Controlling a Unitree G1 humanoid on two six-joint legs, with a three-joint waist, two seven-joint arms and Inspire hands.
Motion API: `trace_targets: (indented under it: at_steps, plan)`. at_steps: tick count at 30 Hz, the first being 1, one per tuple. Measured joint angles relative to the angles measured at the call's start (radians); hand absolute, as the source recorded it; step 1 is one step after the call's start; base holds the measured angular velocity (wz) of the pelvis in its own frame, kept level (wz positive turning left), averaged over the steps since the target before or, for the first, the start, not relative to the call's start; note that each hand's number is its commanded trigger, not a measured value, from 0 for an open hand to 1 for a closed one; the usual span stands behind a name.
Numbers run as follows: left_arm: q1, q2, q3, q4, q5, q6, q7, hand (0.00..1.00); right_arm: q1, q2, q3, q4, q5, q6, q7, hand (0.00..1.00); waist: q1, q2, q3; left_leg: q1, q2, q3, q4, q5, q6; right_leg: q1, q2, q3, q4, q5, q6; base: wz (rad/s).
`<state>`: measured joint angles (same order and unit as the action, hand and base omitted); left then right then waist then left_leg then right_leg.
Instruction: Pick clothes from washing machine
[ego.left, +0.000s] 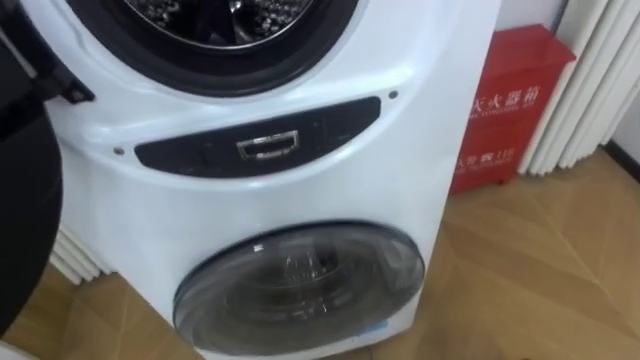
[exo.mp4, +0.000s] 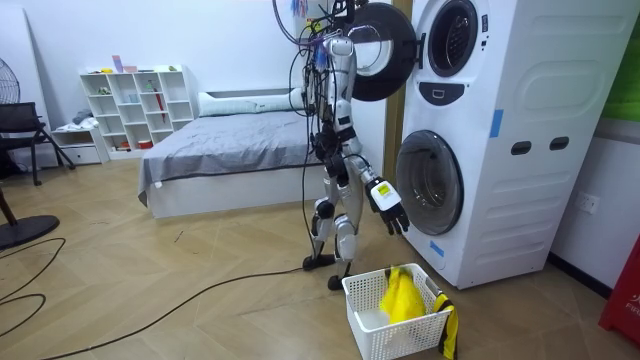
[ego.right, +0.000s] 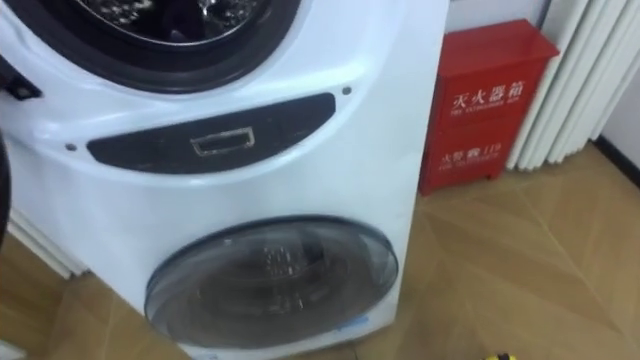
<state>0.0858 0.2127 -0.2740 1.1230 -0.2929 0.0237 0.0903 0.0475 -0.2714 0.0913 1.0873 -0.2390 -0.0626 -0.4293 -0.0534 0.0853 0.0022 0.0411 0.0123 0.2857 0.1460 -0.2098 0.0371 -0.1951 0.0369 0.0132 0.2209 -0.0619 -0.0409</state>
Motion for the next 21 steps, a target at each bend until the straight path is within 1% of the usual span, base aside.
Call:
trace_targets:
  at_steps: [3, 5, 6, 8, 11, 13, 14, 15, 16, 17, 18, 19, 21]
  plan:
    - [0.014, -0.001, -0.001, -0.007, 0.0, -0.001, 0.012, 0.0, 0.017, 0.005, 0.0, 0.001, 0.026, 0.0, 0.011, 0.0, -0.002, -0.004, 0.0021, 0.007, 0.002, -0.015, -0.004, 0.0, 0.0, 0.012, -0.001, -0.015, -0.002, -0.002, -0.001, 0.14]
    - [0.015, -0.001, 0.0, -0.007, 0.002, -0.001, 0.014, 0.0, 0.02, 0.009, 0.0, 0.002, 0.042, 0.0, 0.02, 0.0, -0.002, -0.01, 0.0045, 0.01, 0.004, -0.018, -0.014, -0.001, 0.001, 0.015, 0.003, -0.016, -0.003, -0.002, -0.001, 0.1]
    - [0.016, -0.001, 0.0, -0.01, 0.004, -0.001, 0.015, 0.0, 0.021, 0.013, 0.0, 0.002, 0.045, 0.0, 0.023, 0.0, -0.001, -0.01, 0.0048, 0.011, 0.007, -0.023, -0.017, -0.008, 0.002, 0.016, 0.008, -0.016, -0.003, -0.002, -0.002, 0.08]
    - [0.02, -0.002, 0.004, -0.014, 0.01, -0.001, 0.015, 0.0, 0.021, 0.016, -0.001, 0.002, 0.045, -0.001, 0.029, 0.0, 0.004, -0.014, 0.0052, 0.014, 0.01, -0.025, -0.017, -0.009, 0.001, 0.021, 0.011, -0.016, -0.002, -0.001, -0.005, 0.04]
    - [0.024, -0.003, 0.042, -0.015, 0.012, -0.001, 0.015, 0.0, 0.02, 0.018, -0.003, 0.002, 0.081, -0.001, 0.035, 0.0, 0.007, -0.02, 0.0046, 0.022, 0.015, -0.027, -0.015, -0.012, -0.004, 0.032, 0.015, -0.021, 0.0, 0.0, -0.009, 0.0]
    - [0.027, -0.003, 0.072, -0.016, 0.012, -0.001, 0.016, 0.0, 0.024, 0.02, -0.003, 0.002, 0.095, 0.001, 0.04, 0.0, 0.007, -0.029, 0.0017, 0.028, 0.018, -0.033, -0.013, -0.014, -0.007, 0.039, 0.016, -0.028, 0.0, -0.003, -0.013, 0.04]
    - [0.026, -0.003, 0.088, -0.016, 0.012, -0.001, 0.018, 0.0, 0.026, 0.024, -0.003, 0.002, 0.097, 0.002, 0.04, 0.0, 0.007, -0.037, 0.002, 0.033, 0.02, -0.035, -0.013, -0.014, -0.008, 0.044, 0.017, -0.032, 0.001, -0.005, -0.016, 0.0]
    - [0.027, -0.003, 0.108, -0.016, 0.012, -0.001, 0.019, 0.0, 0.029, 0.03, -0.005, -0.001, 0.098, 0.004, 0.04, 0.0, 0.008, -0.044, -0.0001, 0.04, 0.022, -0.034, -0.012, -0.014, -0.01, 0.049, 0.018, -0.035, 0.0, -0.007, -0.018, 0.0]
    - [0.027, -0.003, 0.117, -0.016, 0.012, -0.001, 0.02, 0.0, 0.029, 0.033, -0.005, -0.001, 0.098, 0.007, 0.04, 0.0, 0.008, -0.047, -0.0002, 0.041, 0.022, -0.034, -0.011, -0.015, -0.01, 0.053, 0.018, -0.036, -0.001, -0.008, -0.019, 0.0]
    - [0.036, -0.003, 0.127, -0.017, 0.012, -0.001, 0.029, 0.0, 0.032, 0.039, -0.005, -0.001, 0.098, 0.01, 0.041, 0.0, 0.008, -0.057, -0.0023, 0.045, 0.024, -0.034, -0.01, -0.015, -0.011, 0.058, 0.019, -0.039, -0.004, -0.01, -0.02, 0.0]
    - [0.037, -0.003, 0.146, -0.022, 0.012, 0.0, 0.03, 0.0, 0.034, 0.042, -0.005, -0.001, 0.098, 0.011, 0.047, 0.0, 0.008, -0.067, -0.0011, 0.055, 0.026, -0.034, -0.011, -0.016, -0.012, 0.066, 0.021, -0.04, -0.016, -0.01, -0.02, 0.04]
    - [0.037, -0.004, 0.158, -0.023, 0.013, 0.0, 0.032, 0.0, 0.037, 0.043, -0.005, -0.001, 0.096, 0.013, 0.056, 0.0, 0.008, -0.076, -0.0017, 0.062, 0.028, -0.036, -0.011, -0.016, -0.013, 0.08, 0.022, -0.041, -0.022, -0.009, -0.02, 0.0]
    - [0.044, -0.004, 0.161, -0.022, 0.013, 0.001, 0.033, 0.0, 0.051, 0.043, -0.006, -0.001, 0.093, 0.013, 0.068, 0.0, 0.01, -0.085, -0.0026, 0.078, 0.029, -0.037, -0.011, -0.018, -0.015, 0.1, 0.024, -0.041, -0.034, -0.01, -0.02, 0.0]
